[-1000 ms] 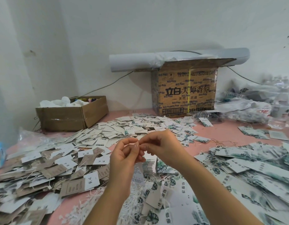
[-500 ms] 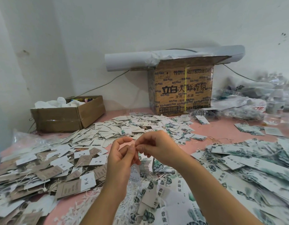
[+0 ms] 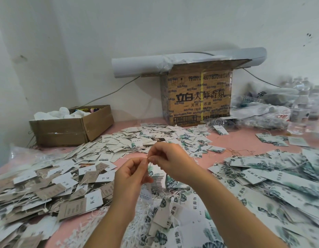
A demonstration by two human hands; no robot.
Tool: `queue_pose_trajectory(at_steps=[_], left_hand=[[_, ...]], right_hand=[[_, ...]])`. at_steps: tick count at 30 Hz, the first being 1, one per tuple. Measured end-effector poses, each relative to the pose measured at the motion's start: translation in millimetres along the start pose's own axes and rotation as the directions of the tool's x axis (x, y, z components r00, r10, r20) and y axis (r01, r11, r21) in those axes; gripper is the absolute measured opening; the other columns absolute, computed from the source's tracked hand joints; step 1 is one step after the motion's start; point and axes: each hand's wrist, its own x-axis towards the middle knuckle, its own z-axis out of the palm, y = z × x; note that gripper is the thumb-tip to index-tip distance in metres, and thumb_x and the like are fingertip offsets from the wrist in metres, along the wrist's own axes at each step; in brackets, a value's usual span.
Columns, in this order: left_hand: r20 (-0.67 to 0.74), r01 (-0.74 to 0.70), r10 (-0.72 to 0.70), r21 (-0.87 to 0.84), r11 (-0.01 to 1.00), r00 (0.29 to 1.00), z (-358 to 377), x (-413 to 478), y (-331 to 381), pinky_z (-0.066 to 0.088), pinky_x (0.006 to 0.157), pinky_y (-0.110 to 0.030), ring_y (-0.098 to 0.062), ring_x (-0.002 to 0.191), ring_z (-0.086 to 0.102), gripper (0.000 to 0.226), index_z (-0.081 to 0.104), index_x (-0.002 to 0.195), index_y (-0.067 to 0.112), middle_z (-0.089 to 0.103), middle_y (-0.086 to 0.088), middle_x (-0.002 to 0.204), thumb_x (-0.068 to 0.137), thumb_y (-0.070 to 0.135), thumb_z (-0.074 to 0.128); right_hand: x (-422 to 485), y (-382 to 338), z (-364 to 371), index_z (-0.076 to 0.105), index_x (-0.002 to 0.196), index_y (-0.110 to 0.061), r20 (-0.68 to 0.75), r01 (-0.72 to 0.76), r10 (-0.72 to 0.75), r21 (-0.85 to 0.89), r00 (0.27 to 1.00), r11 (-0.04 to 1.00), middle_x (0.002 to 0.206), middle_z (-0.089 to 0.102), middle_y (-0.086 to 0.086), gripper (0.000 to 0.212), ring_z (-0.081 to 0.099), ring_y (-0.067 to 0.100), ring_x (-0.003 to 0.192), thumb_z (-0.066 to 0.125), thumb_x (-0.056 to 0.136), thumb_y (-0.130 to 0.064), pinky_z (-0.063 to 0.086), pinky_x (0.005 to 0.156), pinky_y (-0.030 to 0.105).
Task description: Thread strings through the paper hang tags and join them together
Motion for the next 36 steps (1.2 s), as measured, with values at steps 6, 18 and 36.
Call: queue_pose_trajectory(at_steps=[6,18,36], left_hand=[[-0.027,0.007,-0.007,0.003,1.000,1.000,-0.6,1.1,-1.1,0.053,0.056,-0.023,-0.012,0.052,0.057,0.011,0.069,0.083,0.013,0.059,0.001,0.059,0.088,0.014,0.059],[0.001,-0.004,0.003,0.073,0.997,1.000,-2.9,1.7,-2.0,0.050,0.055,-0.022,-0.008,0.050,0.055,0.011,0.067,0.090,0.010,0.061,0.004,0.061,0.091,0.015,0.057],[-0.002,-0.037,0.037,0.120,0.992,0.999,-2.7,1.5,-1.1,0.053,0.056,-0.028,-0.004,0.047,0.054,0.010,0.065,0.090,0.017,0.059,0.011,0.054,0.092,0.015,0.056]], right_hand=[[0.8,2.1,1.1,0.058,0.080,-0.021,-0.017,-0.011,0.012,0.046,1.000,0.999,0.062,0.052,-0.019,0.018,0.048,-0.012,0.053,0.060,0.087,-0.005,0.037,0.057,0.006],[0.7,2.9,4.1,0.060,0.076,-0.021,-0.023,-0.042,0.045,0.134,0.999,0.990,0.061,0.057,-0.011,0.022,0.051,-0.006,0.050,0.060,0.086,-0.001,0.046,0.056,0.012],[-0.3,2.2,8.1,0.068,0.072,-0.017,-0.120,-0.066,0.110,0.321,0.987,0.945,0.057,0.063,-0.006,0.022,0.057,0.004,0.051,0.068,0.078,0.005,0.052,0.055,0.018]])
